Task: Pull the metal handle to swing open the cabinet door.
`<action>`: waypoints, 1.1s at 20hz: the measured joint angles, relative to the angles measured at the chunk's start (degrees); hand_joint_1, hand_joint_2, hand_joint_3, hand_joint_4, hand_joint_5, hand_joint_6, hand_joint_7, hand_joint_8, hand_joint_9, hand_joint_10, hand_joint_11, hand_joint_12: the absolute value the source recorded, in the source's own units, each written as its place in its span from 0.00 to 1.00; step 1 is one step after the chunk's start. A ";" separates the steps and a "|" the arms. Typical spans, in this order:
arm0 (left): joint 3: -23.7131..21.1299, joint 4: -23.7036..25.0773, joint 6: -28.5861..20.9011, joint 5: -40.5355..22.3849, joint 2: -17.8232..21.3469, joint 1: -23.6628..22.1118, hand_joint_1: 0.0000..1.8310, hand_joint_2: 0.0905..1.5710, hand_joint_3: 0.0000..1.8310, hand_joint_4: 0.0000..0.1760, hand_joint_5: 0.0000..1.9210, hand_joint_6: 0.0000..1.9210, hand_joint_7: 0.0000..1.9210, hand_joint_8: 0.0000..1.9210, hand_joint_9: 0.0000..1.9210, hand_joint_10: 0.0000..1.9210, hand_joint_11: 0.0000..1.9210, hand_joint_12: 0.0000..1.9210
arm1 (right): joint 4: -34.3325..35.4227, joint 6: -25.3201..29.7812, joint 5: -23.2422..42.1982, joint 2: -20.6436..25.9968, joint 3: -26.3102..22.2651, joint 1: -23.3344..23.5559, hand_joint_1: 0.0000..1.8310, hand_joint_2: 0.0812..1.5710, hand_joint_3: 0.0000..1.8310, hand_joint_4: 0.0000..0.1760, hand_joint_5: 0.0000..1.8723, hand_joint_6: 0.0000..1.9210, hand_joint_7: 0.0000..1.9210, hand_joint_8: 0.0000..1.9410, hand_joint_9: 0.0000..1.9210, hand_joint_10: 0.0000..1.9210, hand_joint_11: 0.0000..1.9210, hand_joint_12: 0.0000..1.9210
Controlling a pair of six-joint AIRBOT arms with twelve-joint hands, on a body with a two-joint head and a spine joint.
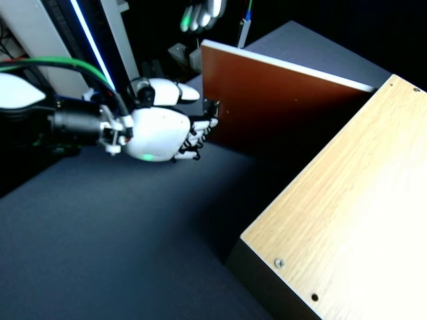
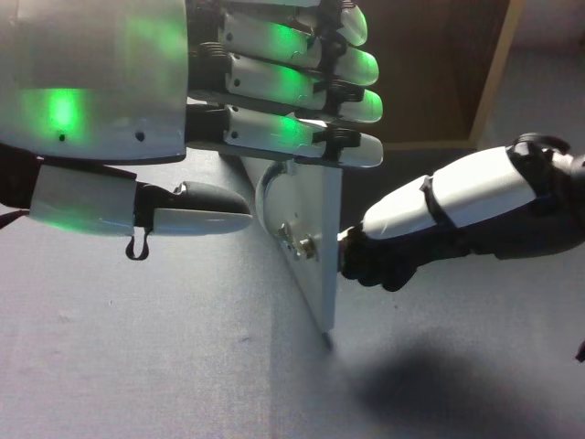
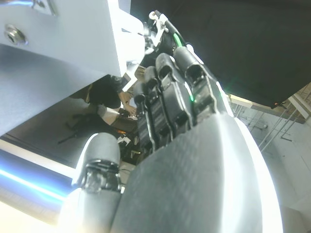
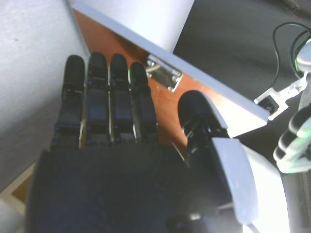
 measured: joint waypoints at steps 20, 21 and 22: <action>0.00 0.00 -0.02 0.00 0.00 0.00 0.00 1.00 0.07 0.00 0.20 0.00 0.21 0.00 0.19 0.00 0.01 0.42 | 2.49 -0.59 -10.27 -6.60 -0.92 0.15 0.00 1.00 0.04 0.00 0.21 0.00 0.21 0.00 0.19 0.00 0.00 0.51; 0.00 0.00 0.00 0.00 0.00 0.00 0.00 1.00 0.07 0.00 0.20 0.00 0.21 0.00 0.19 0.00 0.01 0.42 | 2.49 -0.59 -10.56 -6.80 -0.94 0.15 0.00 1.00 0.04 0.00 0.21 0.00 0.21 0.00 0.19 0.00 0.00 0.51; 0.00 0.00 0.00 -0.02 0.00 0.00 0.00 1.00 0.07 0.00 0.20 0.00 0.21 0.00 0.19 0.00 0.01 0.42 | 2.54 -0.59 -10.93 -6.97 -0.96 0.17 0.00 1.00 0.04 0.00 0.21 0.00 0.21 0.00 0.19 0.00 0.00 0.51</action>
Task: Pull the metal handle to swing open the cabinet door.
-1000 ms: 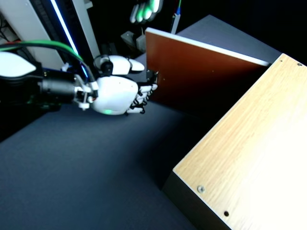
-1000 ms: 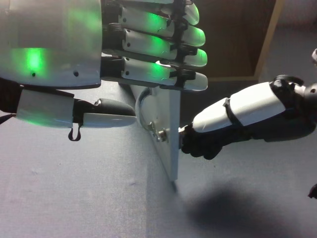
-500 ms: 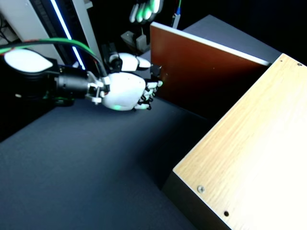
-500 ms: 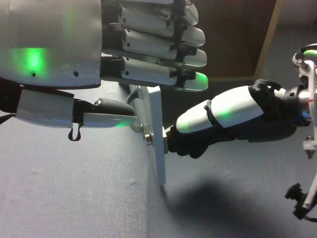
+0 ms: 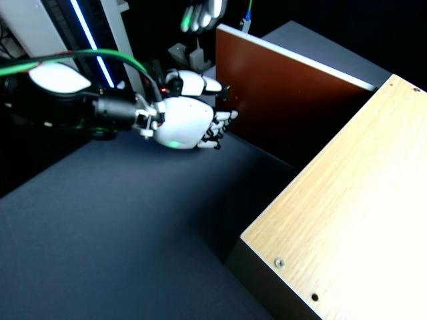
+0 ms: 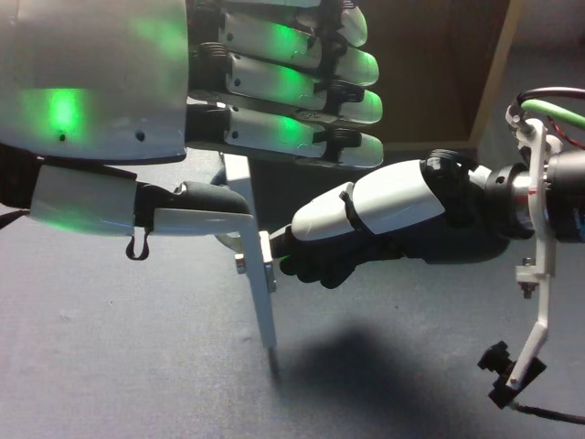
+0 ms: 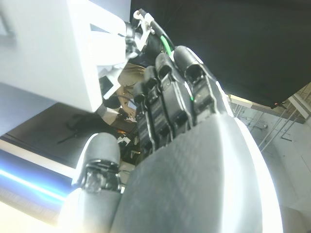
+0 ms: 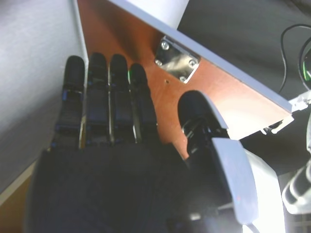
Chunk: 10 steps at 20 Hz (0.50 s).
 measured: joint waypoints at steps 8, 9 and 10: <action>0.00 0.00 0.00 0.02 0.00 0.00 0.00 1.00 0.07 0.00 0.21 0.00 0.21 0.00 0.19 0.00 0.01 0.42 | 0.11 0.00 -2.99 -1.38 -1.29 0.00 0.00 1.00 0.04 0.00 0.21 0.00 0.21 0.00 0.19 0.00 0.00 0.51; 0.00 0.00 0.00 0.00 0.00 0.00 0.00 1.00 0.07 0.00 0.21 0.00 0.21 0.00 0.19 0.00 0.01 0.42 | 0.20 0.00 -3.10 -1.51 -1.44 0.02 0.00 1.00 0.04 0.00 0.21 0.00 0.21 0.00 0.19 0.00 0.00 0.51; 0.00 0.00 0.00 0.02 0.00 0.00 0.00 1.00 0.07 0.00 0.21 0.00 0.22 0.00 0.20 0.00 0.01 0.42 | 0.26 -0.02 -3.69 -1.84 -1.68 0.24 0.00 1.00 0.04 0.00 0.20 0.00 0.21 0.00 0.19 0.00 0.00 0.51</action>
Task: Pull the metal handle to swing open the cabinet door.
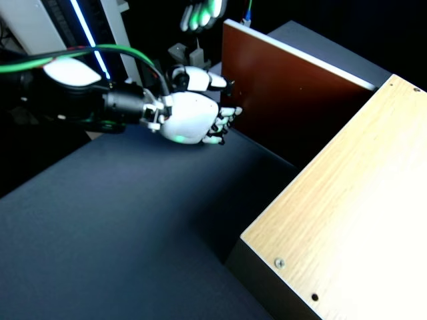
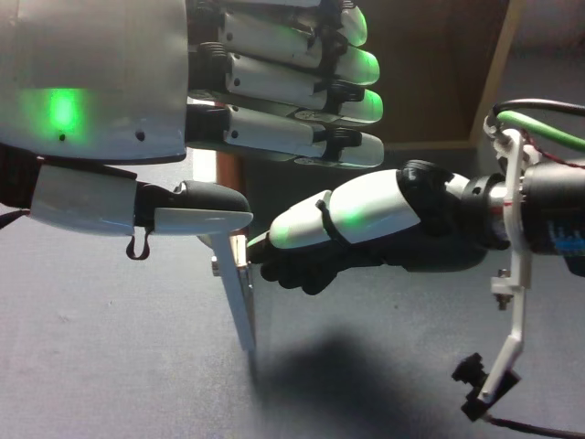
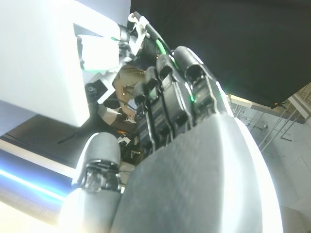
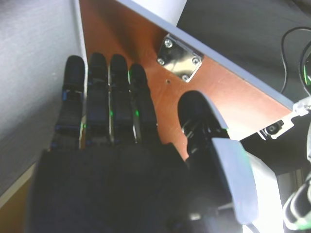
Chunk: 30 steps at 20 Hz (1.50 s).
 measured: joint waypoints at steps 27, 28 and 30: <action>0.00 0.00 0.00 -0.04 0.00 0.00 0.00 1.00 0.07 0.00 0.20 0.00 0.22 0.00 0.20 0.00 0.02 0.42 | 3.13 0.02 -5.95 -1.51 -3.48 2.08 0.00 1.00 0.04 0.00 0.21 0.00 0.22 0.00 0.20 0.00 0.00 0.51; 0.00 0.00 0.00 0.02 0.00 0.00 0.00 1.00 0.07 0.00 0.20 0.00 0.21 0.00 0.20 0.00 0.02 0.42 | 3.54 0.02 -6.14 -1.51 -3.65 2.08 0.00 1.00 0.04 0.00 0.21 0.00 0.21 0.00 0.20 0.00 0.00 0.51; 0.00 0.00 0.00 -0.02 0.00 0.00 0.00 1.00 0.07 0.00 0.20 0.00 0.21 0.00 0.20 0.00 0.02 0.41 | 4.61 0.02 -6.25 -1.51 -3.87 2.08 0.00 1.00 0.04 0.00 0.21 0.00 0.22 0.00 0.20 0.00 0.00 0.51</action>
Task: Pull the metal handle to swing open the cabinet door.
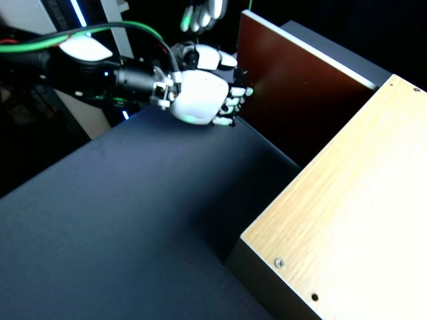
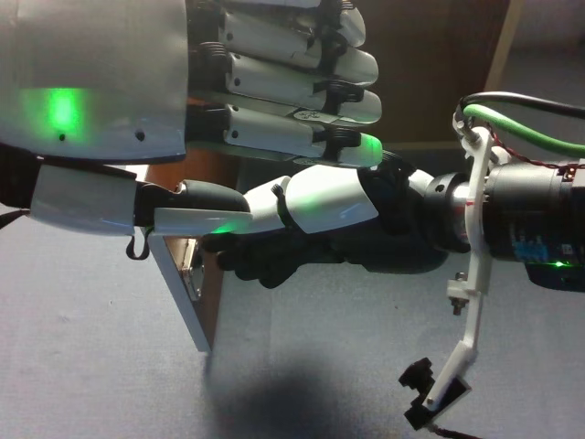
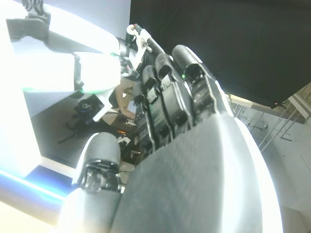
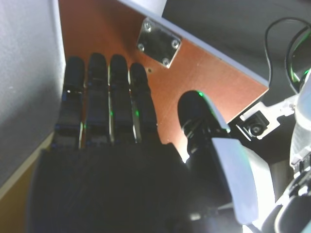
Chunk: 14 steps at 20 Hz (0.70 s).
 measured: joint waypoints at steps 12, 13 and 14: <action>0.00 0.00 0.00 0.04 0.00 0.00 0.00 1.00 0.07 0.00 0.20 0.00 0.22 0.00 0.20 0.00 0.02 0.41 | 0.35 0.00 -0.50 2.71 3.17 -0.59 0.00 1.00 0.05 0.00 0.21 0.00 0.22 0.00 0.20 0.00 0.00 0.51; 0.00 0.00 0.00 0.00 0.00 0.00 0.00 1.00 0.07 0.00 0.20 0.00 0.22 0.00 0.20 0.00 0.02 0.41 | 0.35 0.00 -0.33 3.06 3.72 -0.72 0.00 1.00 0.05 0.00 0.21 0.00 0.22 0.00 0.20 0.00 0.00 0.51; 0.00 0.00 0.00 0.02 0.00 0.00 0.00 1.00 0.07 0.00 0.20 0.00 0.22 0.00 0.20 0.00 0.02 0.41 | 0.35 0.00 -0.26 3.30 4.28 -0.92 0.00 1.00 0.05 0.00 0.21 0.00 0.22 0.00 0.20 0.00 0.00 0.51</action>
